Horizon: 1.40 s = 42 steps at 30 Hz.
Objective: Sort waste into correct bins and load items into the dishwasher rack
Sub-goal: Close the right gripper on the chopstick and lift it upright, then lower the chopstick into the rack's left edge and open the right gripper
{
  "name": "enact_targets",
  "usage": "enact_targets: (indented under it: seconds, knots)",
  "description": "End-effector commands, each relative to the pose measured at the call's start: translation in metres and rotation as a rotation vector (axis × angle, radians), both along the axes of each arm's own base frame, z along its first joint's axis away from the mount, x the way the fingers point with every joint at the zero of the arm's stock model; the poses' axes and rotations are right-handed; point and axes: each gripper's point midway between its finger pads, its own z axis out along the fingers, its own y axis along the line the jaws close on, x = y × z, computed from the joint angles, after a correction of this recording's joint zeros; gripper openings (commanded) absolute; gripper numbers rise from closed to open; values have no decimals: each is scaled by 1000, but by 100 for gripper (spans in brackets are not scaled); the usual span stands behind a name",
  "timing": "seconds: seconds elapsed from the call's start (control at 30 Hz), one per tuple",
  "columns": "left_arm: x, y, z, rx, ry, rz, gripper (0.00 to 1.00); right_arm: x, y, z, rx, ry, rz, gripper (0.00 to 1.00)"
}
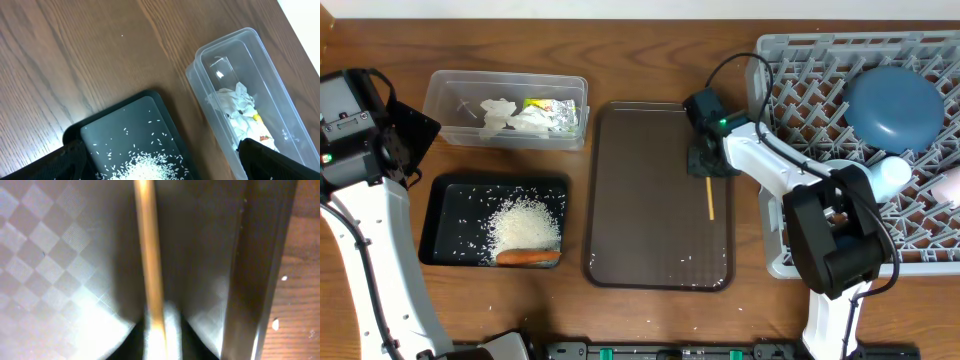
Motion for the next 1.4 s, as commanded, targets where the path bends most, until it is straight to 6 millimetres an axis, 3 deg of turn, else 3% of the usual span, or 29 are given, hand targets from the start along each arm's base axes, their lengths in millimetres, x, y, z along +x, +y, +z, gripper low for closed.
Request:
enact_targets:
  seconds: [0.0, 0.1, 0.17, 0.3, 0.4, 0.47, 0.6, 0.7, 0.83, 1.13, 1.17, 1.33, 1.37]
  knots:
    - [0, 4, 2, 10, 1, 12, 100, -13, 9, -13, 54, 70, 8, 1]
    - [0, 4, 2, 10, 2, 12, 100, -6, 9, 8, 74, 29, 4, 1]
    - [0, 4, 2, 10, 2, 12, 100, 2, 8, 33, 96, -20, 7, 1]
    - [0, 4, 2, 10, 1, 12, 100, 23, -2, 103, 158, -182, 32, 1]
    - [0, 4, 2, 10, 2, 12, 100, 36, -28, 162, 179, -330, 31, 1]
    - [0, 4, 2, 10, 2, 12, 100, 41, -56, 196, 182, -416, -9, 1]
    - [0, 4, 2, 10, 2, 12, 100, 45, -108, 227, 167, -501, -70, 1]
    - [0, 4, 2, 10, 2, 12, 100, 47, -132, 225, 169, -501, -15, 1]
    - [0, 4, 2, 10, 2, 12, 100, 52, -151, 198, 159, -431, -36, 1]
    - [0, 4, 2, 10, 2, 12, 100, 71, -144, 116, 198, -269, -26, 4]
    - [0, 4, 2, 10, 1, 12, 100, 71, -142, 109, 208, -256, -24, 8]
    - [0, 4, 2, 10, 1, 12, 100, 69, -139, 106, 224, -237, -26, 61]
    - [0, 4, 2, 10, 1, 12, 100, 68, -140, 108, 225, -236, -35, 65]
